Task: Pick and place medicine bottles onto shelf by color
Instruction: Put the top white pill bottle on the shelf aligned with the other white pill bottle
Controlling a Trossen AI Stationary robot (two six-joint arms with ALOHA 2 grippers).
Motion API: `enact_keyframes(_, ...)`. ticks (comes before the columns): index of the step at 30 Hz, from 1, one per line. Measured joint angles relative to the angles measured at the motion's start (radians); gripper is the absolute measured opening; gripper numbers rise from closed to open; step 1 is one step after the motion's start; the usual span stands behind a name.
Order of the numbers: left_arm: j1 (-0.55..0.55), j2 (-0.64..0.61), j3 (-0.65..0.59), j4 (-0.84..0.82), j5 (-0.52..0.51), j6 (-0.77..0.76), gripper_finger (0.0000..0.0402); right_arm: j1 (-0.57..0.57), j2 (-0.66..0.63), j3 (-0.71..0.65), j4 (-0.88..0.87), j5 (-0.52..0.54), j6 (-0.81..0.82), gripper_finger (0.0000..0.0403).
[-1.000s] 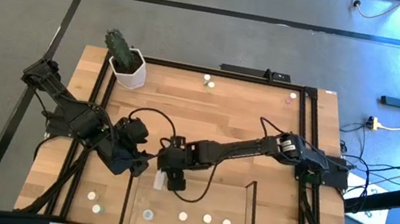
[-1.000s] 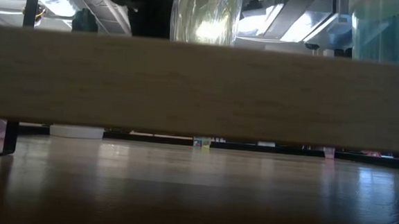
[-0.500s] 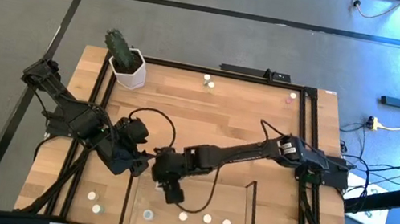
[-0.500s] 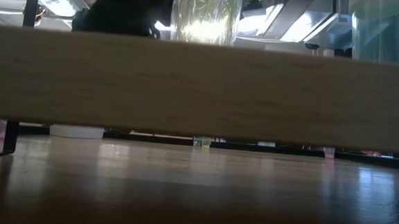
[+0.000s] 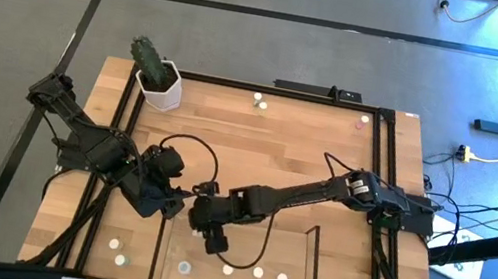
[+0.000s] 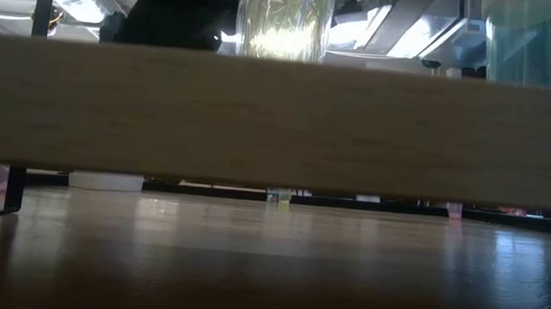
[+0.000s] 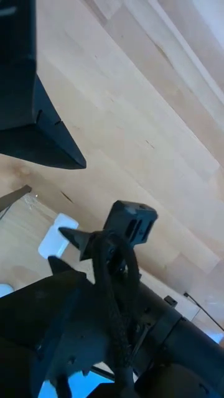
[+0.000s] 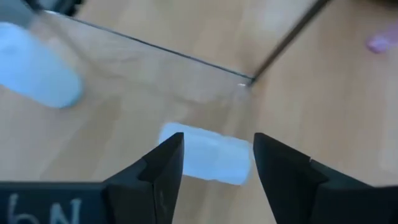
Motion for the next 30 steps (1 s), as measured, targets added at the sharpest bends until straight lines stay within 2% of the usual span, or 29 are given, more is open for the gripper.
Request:
enact_keyframes(4,0.0,0.0,0.0,0.0,0.0,0.0,0.0275,-0.002,0.0,-0.004,0.002,0.044,0.001,0.0196)
enact_keyframes(30,0.0,0.0,0.0,0.002,0.0,-0.003,0.0275,-0.051,0.008,-0.009,-0.011,0.042,-0.025,0.0196)
